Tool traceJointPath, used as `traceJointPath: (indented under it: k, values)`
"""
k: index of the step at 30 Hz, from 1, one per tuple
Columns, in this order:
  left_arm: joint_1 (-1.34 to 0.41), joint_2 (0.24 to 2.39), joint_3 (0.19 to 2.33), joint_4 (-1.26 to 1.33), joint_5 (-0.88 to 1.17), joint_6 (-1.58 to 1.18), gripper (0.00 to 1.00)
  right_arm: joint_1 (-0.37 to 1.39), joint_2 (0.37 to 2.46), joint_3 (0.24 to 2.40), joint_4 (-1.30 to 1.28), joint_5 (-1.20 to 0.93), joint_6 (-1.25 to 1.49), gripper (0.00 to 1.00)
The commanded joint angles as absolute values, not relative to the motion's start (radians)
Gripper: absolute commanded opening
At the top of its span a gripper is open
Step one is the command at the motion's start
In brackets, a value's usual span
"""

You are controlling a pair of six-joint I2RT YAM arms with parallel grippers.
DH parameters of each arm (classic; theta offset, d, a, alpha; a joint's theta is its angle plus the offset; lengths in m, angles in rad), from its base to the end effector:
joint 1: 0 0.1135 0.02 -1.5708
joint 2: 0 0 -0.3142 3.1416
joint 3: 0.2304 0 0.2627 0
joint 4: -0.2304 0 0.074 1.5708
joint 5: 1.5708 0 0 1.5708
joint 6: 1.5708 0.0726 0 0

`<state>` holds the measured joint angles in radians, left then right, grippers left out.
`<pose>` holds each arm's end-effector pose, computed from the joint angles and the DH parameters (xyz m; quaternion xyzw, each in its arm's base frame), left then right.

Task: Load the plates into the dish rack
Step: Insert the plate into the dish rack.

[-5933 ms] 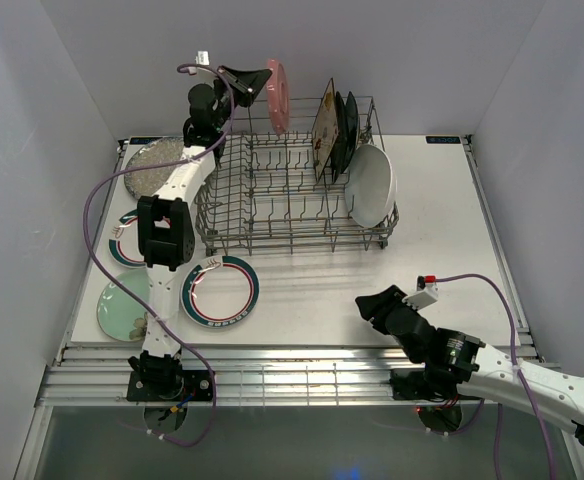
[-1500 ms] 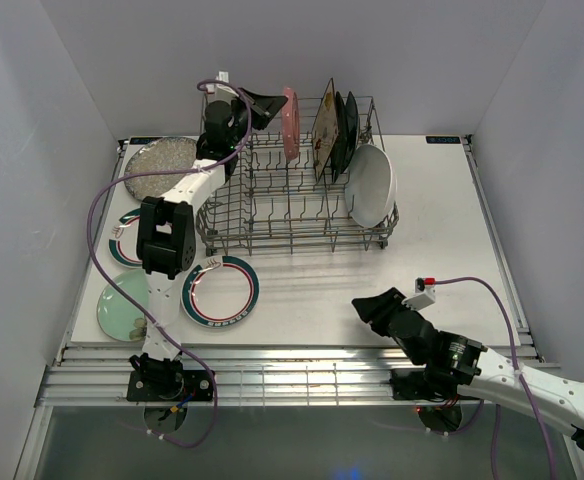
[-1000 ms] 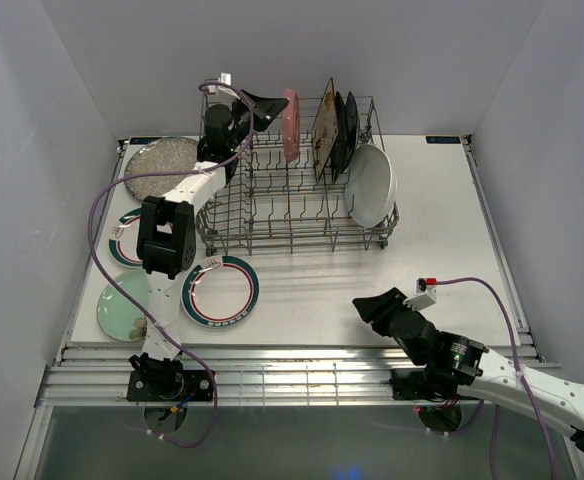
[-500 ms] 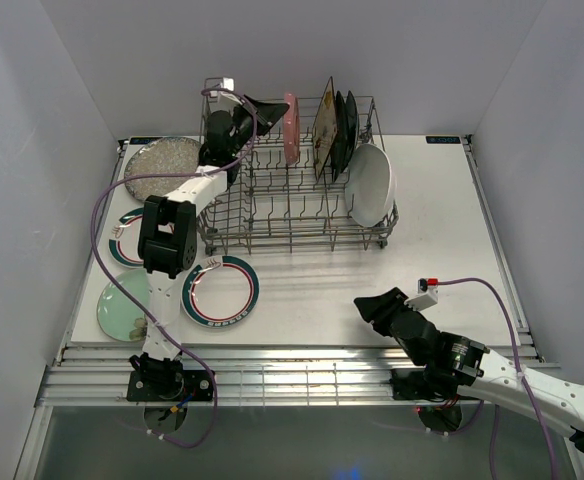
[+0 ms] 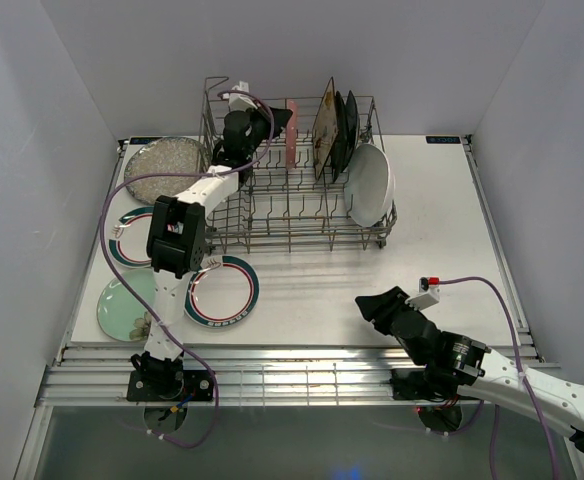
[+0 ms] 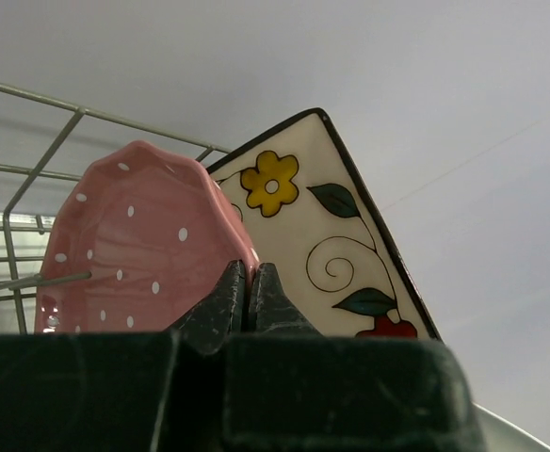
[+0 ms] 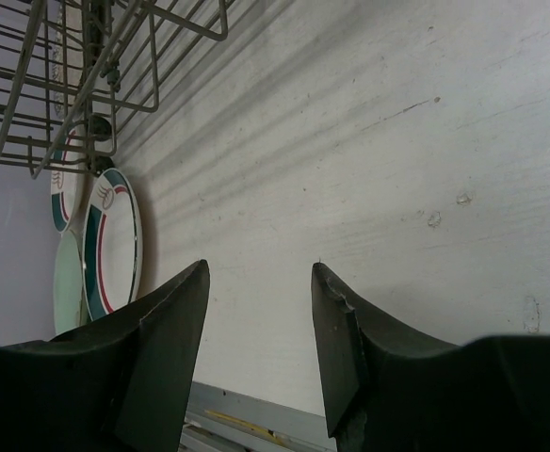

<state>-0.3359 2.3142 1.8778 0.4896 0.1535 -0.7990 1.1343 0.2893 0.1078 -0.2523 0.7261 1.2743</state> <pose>0.5962 -0.2199 0.2988 -0.1033 0.6805 -0.4334 0.5818 0.0850 0.0681 0.1621 0.2458 0.7725 0.3626 0.4597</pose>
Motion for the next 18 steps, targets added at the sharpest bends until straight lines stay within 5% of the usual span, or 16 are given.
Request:
traceJointPath:
  k: [1, 5, 9, 18]
  values:
    - [-0.334, 2.322, 1.936, 0.428, 0.126, -0.715, 0.02, 1.141, 0.284, 0.155, -0.268, 0.764, 1.275, 0.54]
    - [-0.336, 2.333, 1.962, 0.428, 0.143, -0.713, 0.19, 1.141, 0.281, 0.155, -0.282, 0.761, 1.285, 0.53]
    - [-0.336, 2.339, 1.993, 0.428, 0.170, -0.726, 0.51, 1.141, 0.278, 0.153, -0.290, 0.765, 1.292, 0.53]
    - [-0.334, 2.293, 1.999, 0.428, 0.262, -0.707, 0.90, 1.141, 0.279, 0.163, -0.301, 0.773, 1.287, 0.54]
